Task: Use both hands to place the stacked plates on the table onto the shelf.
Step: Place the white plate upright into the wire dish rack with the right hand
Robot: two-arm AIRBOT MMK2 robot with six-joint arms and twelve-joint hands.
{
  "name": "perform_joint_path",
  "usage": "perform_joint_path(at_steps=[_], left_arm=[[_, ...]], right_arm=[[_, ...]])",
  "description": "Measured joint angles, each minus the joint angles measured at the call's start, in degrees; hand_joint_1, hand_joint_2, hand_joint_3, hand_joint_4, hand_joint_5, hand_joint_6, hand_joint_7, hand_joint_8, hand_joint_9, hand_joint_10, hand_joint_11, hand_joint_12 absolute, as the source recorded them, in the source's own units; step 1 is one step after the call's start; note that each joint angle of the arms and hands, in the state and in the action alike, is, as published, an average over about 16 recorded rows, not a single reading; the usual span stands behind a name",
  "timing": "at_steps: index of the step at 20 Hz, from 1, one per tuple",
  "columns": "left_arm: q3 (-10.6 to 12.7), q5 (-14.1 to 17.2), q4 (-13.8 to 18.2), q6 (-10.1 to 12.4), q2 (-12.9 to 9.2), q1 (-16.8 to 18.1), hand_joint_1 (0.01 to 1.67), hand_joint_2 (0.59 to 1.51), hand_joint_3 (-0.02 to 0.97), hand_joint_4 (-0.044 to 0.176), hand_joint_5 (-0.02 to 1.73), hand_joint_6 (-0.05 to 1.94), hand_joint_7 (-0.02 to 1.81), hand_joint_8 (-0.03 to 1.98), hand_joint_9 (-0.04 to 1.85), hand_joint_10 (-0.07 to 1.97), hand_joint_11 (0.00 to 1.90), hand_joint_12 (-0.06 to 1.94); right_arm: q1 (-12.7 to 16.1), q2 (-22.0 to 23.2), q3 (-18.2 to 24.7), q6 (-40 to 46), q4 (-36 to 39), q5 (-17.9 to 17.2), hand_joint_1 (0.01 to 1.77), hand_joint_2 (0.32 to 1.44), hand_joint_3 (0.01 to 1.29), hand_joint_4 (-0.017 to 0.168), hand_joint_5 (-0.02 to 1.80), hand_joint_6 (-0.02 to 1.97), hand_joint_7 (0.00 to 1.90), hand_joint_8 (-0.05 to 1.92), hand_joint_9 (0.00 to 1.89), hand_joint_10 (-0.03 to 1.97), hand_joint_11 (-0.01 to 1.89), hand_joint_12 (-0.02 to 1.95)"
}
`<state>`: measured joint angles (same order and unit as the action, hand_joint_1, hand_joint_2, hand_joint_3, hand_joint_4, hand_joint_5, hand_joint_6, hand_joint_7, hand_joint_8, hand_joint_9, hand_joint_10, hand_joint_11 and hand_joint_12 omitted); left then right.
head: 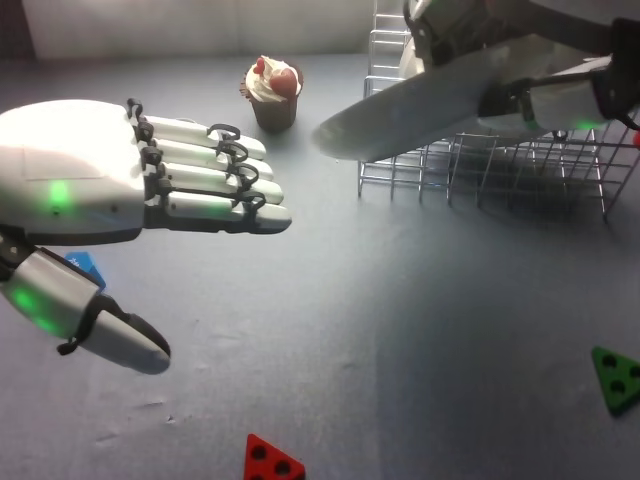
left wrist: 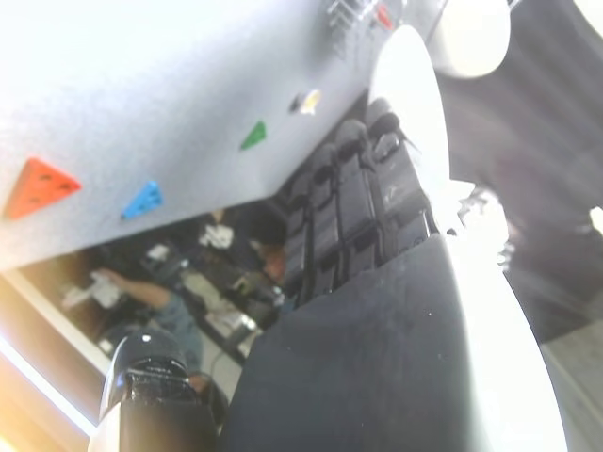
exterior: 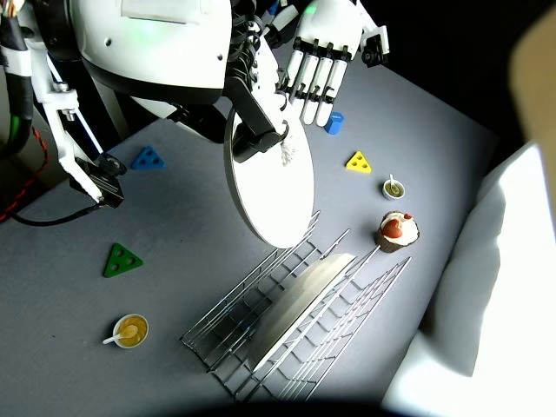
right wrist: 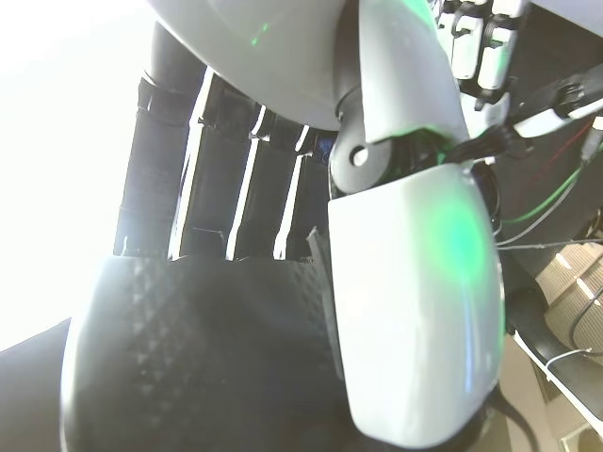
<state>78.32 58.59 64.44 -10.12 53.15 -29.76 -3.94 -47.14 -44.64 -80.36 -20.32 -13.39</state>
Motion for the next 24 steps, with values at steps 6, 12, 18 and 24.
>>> perform_joint_path(at_steps=[6,12,18,24], left_arm=[[-1.5,-2.6,-1.9,-1.6,0.1,0.7,0.01,1.004,0.009,0.0,0.16,0.0,0.2,0.01,0.19,0.02,0.18,0.01],[-3.5,-4.5,-3.5,-3.2,0.0,1.0,0.01,1.004,0.009,0.0,0.15,0.0,0.19,0.01,0.18,0.02,0.18,0.01],[-6.4,-6.8,-3.9,-4.3,-0.1,1.2,0.01,1.004,0.01,0.0,0.15,0.0,0.19,0.01,0.17,0.02,0.17,0.01],[-8.9,-8.6,-3.9,-4.7,-0.2,1.2,0.01,1.004,0.01,0.0,0.15,0.0,0.19,0.01,0.17,0.02,0.17,0.01]], right_arm=[[-0.4,0.1,-1.0,-0.4,-1.8,-0.2,1.43,0.95,0.01,-0.009,0.92,0.9,1.11,0.52,1.18,0.63,0.96,1.28],[-0.5,0.2,-1.9,-0.5,-3.9,-0.2,1.43,0.95,0.01,-0.009,0.93,0.88,1.1,0.54,1.2,0.62,0.96,1.28],[-0.3,0.2,-2.8,-0.5,-5.6,-0.3,1.43,0.95,0.01,-0.009,0.93,0.84,1.12,0.52,1.23,0.56,0.98,1.27],[0.3,0.2,-3.6,-0.5,-8.0,-0.3,1.43,0.95,0.01,-0.009,0.92,0.82,1.12,0.55,1.23,0.57,0.98,1.27]])
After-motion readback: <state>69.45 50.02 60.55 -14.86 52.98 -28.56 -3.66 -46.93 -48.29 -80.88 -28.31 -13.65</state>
